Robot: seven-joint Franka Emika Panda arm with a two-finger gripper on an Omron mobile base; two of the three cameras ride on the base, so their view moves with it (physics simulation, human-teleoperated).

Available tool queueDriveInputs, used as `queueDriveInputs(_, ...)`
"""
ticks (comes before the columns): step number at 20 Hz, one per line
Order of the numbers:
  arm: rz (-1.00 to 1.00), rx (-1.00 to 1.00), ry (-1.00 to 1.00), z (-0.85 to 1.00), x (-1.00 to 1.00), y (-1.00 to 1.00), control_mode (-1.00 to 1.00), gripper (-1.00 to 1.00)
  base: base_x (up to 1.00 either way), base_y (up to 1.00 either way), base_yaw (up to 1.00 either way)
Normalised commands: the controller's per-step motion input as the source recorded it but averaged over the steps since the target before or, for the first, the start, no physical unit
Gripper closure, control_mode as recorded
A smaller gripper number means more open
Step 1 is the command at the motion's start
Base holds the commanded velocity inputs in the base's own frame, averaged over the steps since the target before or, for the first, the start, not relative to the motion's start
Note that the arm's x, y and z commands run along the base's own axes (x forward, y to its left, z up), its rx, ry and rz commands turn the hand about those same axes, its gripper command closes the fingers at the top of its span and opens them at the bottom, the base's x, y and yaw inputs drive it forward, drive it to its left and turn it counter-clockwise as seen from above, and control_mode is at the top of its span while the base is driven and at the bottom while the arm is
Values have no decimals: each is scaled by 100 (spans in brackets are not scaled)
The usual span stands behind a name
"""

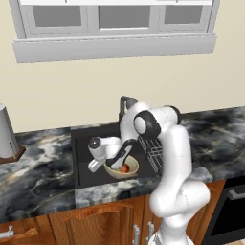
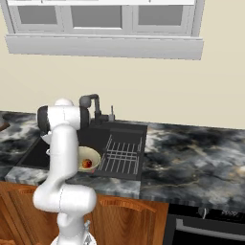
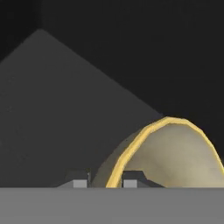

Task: Pick the peach from the cabinet and place it in the bowl. Then pick the bowl and place it in the sink. Then turn on the sink facuet.

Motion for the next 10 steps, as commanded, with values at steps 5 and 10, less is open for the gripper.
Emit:
queueDriveInputs(5, 1, 0, 5, -24, 63, 0, -100, 100, 0, 0, 0)
queueDriveInputs(10, 3, 0, 3, -18, 24, 0, -100, -100, 0, 0, 0)
